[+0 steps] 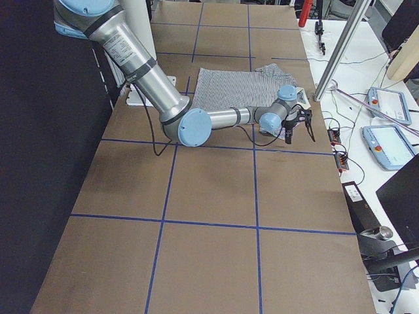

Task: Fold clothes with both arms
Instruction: 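Move the right gripper to the shirt's shoulder and sleeve nearest it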

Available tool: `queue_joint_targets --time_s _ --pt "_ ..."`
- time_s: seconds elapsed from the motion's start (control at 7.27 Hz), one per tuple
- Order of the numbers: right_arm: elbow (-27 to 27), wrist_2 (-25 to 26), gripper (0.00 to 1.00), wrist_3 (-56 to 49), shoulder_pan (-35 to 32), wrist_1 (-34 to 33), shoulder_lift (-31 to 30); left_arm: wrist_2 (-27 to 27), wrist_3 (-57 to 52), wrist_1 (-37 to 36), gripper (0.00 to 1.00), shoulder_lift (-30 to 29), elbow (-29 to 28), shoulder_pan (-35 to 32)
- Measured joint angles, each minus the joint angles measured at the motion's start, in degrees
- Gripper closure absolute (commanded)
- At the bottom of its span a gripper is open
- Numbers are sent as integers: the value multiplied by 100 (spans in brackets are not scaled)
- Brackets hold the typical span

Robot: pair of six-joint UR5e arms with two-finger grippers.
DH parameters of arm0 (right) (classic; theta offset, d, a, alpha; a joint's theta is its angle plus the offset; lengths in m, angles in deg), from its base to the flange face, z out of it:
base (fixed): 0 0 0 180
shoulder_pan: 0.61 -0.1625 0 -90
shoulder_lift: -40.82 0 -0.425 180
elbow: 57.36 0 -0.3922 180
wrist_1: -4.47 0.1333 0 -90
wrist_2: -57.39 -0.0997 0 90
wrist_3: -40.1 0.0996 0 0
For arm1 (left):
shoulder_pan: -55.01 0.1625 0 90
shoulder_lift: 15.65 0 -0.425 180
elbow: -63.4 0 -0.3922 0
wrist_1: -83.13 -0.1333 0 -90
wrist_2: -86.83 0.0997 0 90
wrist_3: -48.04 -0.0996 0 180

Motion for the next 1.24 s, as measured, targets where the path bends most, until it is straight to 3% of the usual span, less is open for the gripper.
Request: queue_joint_targets --time_s 0.14,0.28,0.41,0.55,0.96,1.24 --pt "81 58 27 7 89 11 34 1 -3 3 0 4 -8 0" --pt "135 126 39 8 163 15 64 4 -6 4 0 10 -15 0" --pt "192 209 65 7 221 17 113 6 -8 4 0 14 -15 0" --pt "230 248 100 6 249 16 145 7 -9 4 0 20 -16 0" --pt "227 254 100 0 259 15 188 2 -10 6 0 36 17 -1" --pt "-244 211 100 -7 261 -1 69 -1 -4 4 0 49 56 -7"
